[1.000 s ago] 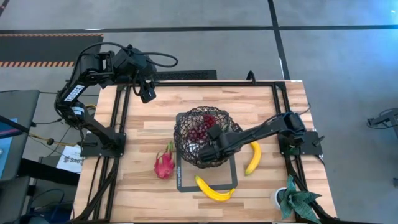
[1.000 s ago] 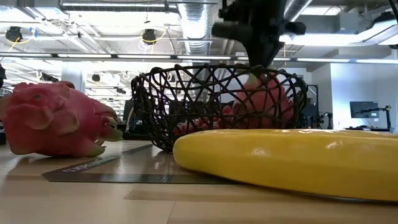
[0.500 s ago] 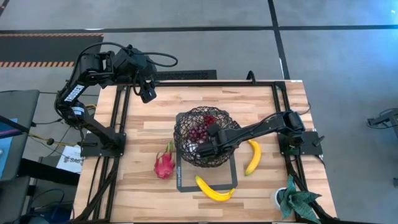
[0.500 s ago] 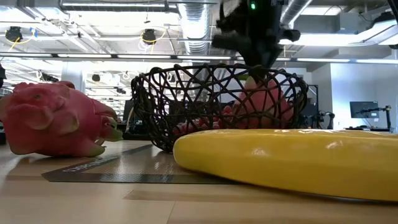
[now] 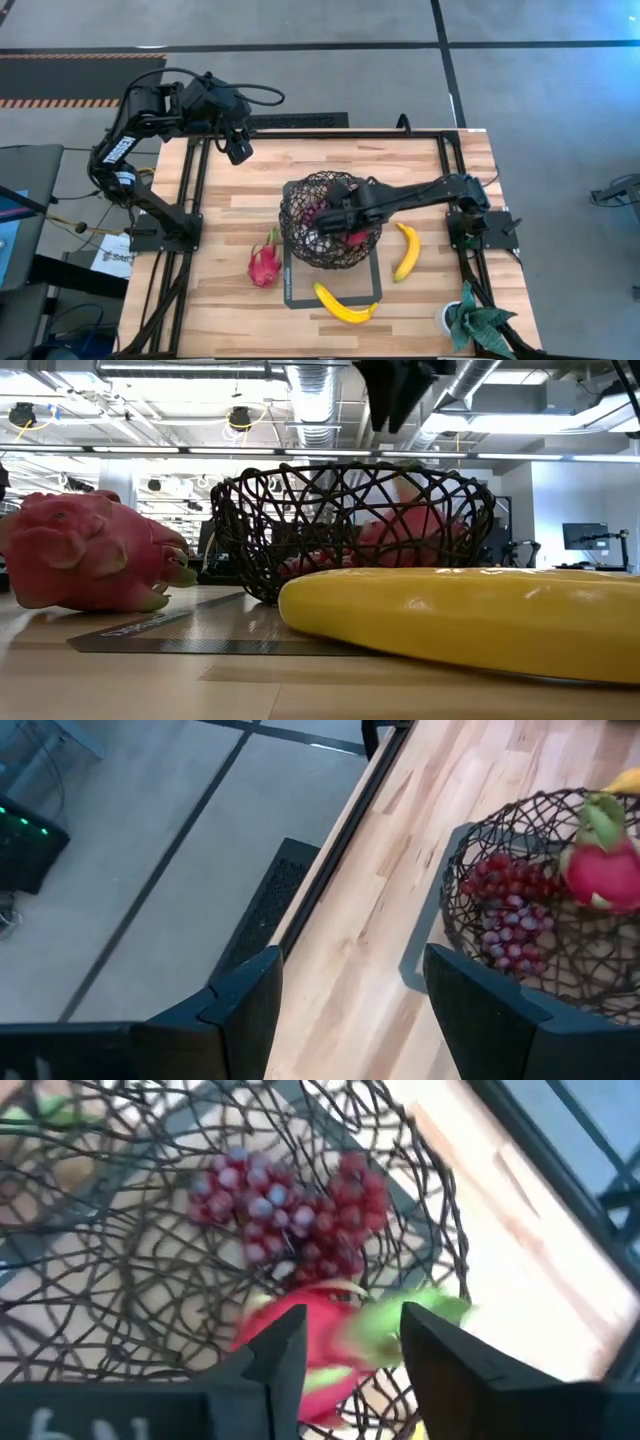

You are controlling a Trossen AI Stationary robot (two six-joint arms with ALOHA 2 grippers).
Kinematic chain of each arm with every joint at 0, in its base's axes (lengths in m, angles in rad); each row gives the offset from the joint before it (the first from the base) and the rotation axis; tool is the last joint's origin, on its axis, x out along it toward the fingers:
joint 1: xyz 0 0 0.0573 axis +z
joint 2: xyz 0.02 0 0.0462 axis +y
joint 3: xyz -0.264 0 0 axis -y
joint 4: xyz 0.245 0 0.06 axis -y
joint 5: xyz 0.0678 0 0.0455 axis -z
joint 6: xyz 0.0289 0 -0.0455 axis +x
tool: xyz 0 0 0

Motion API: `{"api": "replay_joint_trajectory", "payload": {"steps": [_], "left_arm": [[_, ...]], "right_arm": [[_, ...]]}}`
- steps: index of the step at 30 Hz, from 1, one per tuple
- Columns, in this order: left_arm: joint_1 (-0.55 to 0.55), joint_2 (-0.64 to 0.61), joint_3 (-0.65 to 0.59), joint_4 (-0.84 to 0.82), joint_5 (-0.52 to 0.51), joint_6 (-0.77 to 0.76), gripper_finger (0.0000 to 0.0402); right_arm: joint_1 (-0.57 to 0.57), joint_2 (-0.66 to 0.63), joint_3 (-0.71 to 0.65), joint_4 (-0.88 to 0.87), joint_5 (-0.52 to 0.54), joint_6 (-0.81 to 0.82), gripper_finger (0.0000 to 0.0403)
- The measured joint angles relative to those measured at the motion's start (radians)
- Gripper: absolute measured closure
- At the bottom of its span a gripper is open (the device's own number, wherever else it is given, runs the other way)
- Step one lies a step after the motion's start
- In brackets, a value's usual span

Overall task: Build produce basket
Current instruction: Put the red dragon fruit into the black wire basket

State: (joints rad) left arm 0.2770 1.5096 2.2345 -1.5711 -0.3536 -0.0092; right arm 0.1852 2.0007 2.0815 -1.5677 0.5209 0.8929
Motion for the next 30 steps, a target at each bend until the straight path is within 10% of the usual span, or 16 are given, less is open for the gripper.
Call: {"api": "replay_joint_trajectory", "payload": {"steps": [6, 14, 30], "left_arm": [[-0.050, -0.032, -0.060, 0.003, 0.008, -0.126, 0.0173], [-0.194, -0.209, -0.611, 0.021, -0.037, -0.540, 0.0173], [-0.378, -0.265, -1.157, 0.477, 0.772, -0.848, 0.0173]], "right_arm": [[-0.030, -0.065, 0.019, -0.001, 0.091, -0.134, 0.0188], [-0.095, -0.220, 0.019, -0.003, 0.161, -0.265, 0.0189], [-0.106, -0.384, 0.019, -0.003, 0.164, -0.393, 0.0197]]}}
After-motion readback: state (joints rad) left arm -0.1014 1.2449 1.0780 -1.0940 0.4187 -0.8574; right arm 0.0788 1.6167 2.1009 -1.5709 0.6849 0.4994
